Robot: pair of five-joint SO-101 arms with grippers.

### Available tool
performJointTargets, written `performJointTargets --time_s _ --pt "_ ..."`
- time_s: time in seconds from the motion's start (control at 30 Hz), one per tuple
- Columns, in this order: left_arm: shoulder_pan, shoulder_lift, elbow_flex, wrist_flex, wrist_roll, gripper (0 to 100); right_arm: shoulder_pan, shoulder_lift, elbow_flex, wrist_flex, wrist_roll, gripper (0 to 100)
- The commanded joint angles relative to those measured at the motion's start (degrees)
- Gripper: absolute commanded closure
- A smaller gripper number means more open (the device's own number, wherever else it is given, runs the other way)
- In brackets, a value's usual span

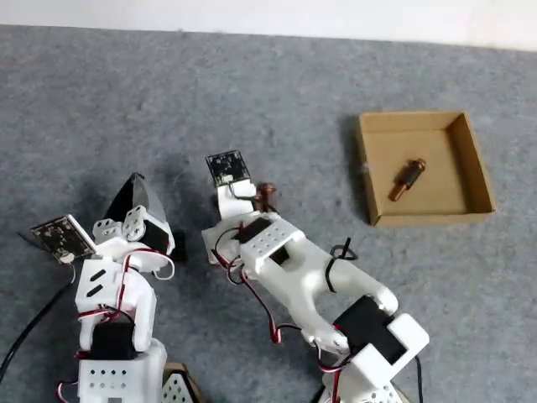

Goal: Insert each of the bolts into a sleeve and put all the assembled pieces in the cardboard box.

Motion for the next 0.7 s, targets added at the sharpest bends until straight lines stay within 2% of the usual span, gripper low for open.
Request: performJointTargets --time_s 0.0,0.17,0.4,0.6,0.67 --pt "-0.5 -0.7 1.2 -0.4 0.1 99 1.1 0.3 -0.8 2.4 -0.3 77.5" --pt "-0.5 -0.7 1.2 -0.4 0.1 99 5.1 0.3 -0.3 2.4 -0.3 77.5" --pt "-0.5 -0.7 1.2 -0.4 0.1 99 5.6 0.5 -0.7 7.9 -0.3 77.9" --pt "-0.5 -0.7 1.2 -0.4 0.1 99 6.5 0.7 -0.7 8.0 -0.3 90.1" --pt "-0.5 -0.7 1.2 -0.4 0.1 99 6.5 0.7 -0.7 8.0 -0.2 90.9"
